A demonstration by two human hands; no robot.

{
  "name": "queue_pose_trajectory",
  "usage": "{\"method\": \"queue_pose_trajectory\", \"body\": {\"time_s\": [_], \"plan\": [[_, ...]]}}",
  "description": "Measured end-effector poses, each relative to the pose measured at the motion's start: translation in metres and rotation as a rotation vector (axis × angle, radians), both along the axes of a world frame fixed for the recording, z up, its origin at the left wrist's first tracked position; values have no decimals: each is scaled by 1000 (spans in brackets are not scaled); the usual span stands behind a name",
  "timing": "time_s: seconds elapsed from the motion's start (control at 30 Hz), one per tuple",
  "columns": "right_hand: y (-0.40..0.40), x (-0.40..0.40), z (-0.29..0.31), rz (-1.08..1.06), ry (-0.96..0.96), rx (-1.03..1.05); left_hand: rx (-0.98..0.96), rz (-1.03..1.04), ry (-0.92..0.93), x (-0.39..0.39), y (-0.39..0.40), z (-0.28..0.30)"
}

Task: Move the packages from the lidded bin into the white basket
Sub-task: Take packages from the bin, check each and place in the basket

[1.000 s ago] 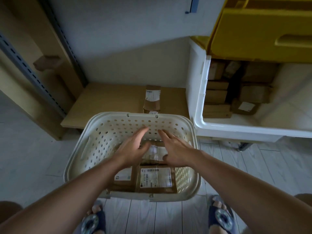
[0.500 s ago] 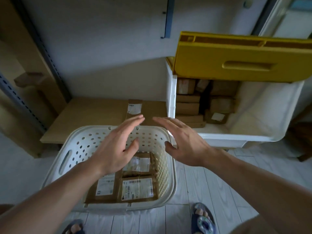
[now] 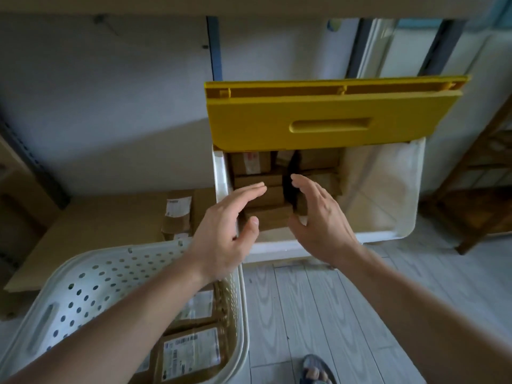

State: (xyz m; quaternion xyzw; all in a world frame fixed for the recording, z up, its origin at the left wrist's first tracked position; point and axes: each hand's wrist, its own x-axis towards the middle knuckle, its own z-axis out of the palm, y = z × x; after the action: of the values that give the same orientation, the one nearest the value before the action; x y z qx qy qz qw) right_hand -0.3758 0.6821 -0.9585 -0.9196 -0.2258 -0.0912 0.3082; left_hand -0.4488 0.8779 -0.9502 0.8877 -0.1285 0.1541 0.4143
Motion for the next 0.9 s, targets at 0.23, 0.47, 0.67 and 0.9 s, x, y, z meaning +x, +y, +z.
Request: {"method": "queue_pose_trajectory", "body": {"time_s": [0.23, 0.47, 0.67, 0.9], "plan": [[-28, 44, -3, -176, 67, 62, -228, 7, 242, 66, -43, -3], [-45, 131, -11, -350, 157, 155, -250, 29, 240, 147, -88, -2], [-37, 194, -19, -369, 158, 266, -253, 101, 343, 220, -114, -20], [-40, 232, -21, -325, 318, 492, -669, 215, 433, 261, -139, -28]]}}
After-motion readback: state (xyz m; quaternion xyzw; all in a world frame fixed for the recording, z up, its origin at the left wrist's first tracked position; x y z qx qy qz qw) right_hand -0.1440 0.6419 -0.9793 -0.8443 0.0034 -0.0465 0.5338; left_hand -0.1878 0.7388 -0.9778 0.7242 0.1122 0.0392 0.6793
